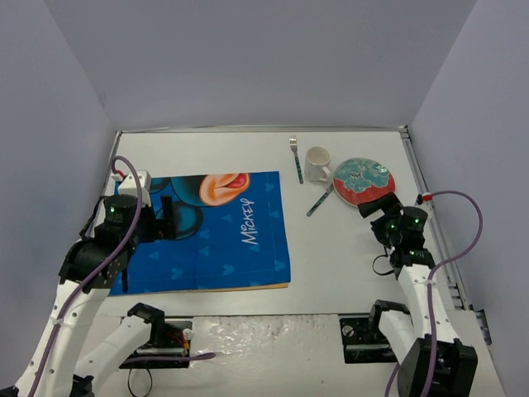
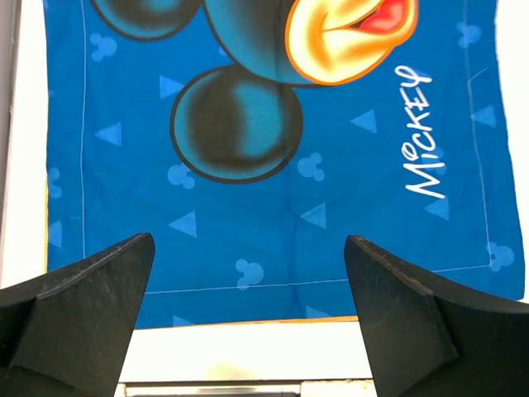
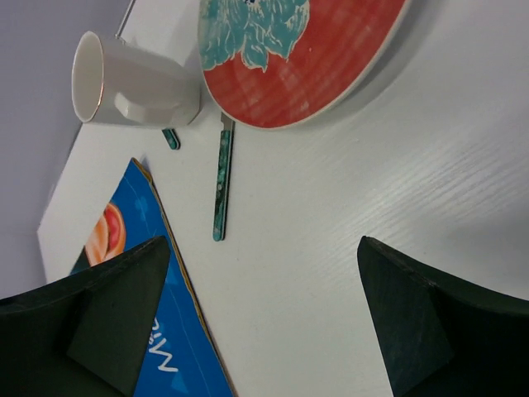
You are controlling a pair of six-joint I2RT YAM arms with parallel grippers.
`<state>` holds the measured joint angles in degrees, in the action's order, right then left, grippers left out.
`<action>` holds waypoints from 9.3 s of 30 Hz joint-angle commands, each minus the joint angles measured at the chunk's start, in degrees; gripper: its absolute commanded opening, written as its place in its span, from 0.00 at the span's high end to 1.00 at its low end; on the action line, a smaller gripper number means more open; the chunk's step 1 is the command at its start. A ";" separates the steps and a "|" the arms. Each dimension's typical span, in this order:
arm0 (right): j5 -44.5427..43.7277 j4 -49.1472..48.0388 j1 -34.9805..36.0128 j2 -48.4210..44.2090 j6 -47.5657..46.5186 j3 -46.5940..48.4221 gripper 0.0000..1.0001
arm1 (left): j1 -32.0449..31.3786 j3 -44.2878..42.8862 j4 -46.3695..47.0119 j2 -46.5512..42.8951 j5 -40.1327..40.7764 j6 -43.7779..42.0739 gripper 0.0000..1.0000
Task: Set the dinner table for one person
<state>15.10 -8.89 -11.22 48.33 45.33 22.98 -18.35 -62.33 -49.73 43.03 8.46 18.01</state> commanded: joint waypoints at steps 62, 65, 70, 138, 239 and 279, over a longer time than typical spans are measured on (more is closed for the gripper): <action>15.86 -44.56 -17.08 36.51 14.10 10.80 1.00 | -4.86 -2.71 2.79 0.74 6.22 1.50 0.03; 15.05 -39.17 -17.50 30.53 14.20 13.14 1.00 | -4.94 -2.80 3.15 0.91 5.97 1.06 0.03; 16.86 -35.29 -17.48 24.47 15.92 18.30 1.00 | -4.90 -3.24 3.63 2.31 5.56 0.88 0.03; 30.47 -55.10 51.78 79.42 19.48 54.01 1.00 | -4.59 -8.91 -4.15 -1.94 13.77 2.25 0.03; -7.66 35.66 29.56 70.46 -65.10 91.86 1.00 | -4.51 15.99 7.79 -28.92 15.71 1.94 0.03; -1.74 44.51 48.48 83.00 -76.90 103.80 1.00 | -4.51 16.20 7.81 -29.34 14.39 1.94 0.03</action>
<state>14.77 37.94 37.17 133.56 -29.92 123.35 -23.18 -45.19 -45.54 12.80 22.93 19.99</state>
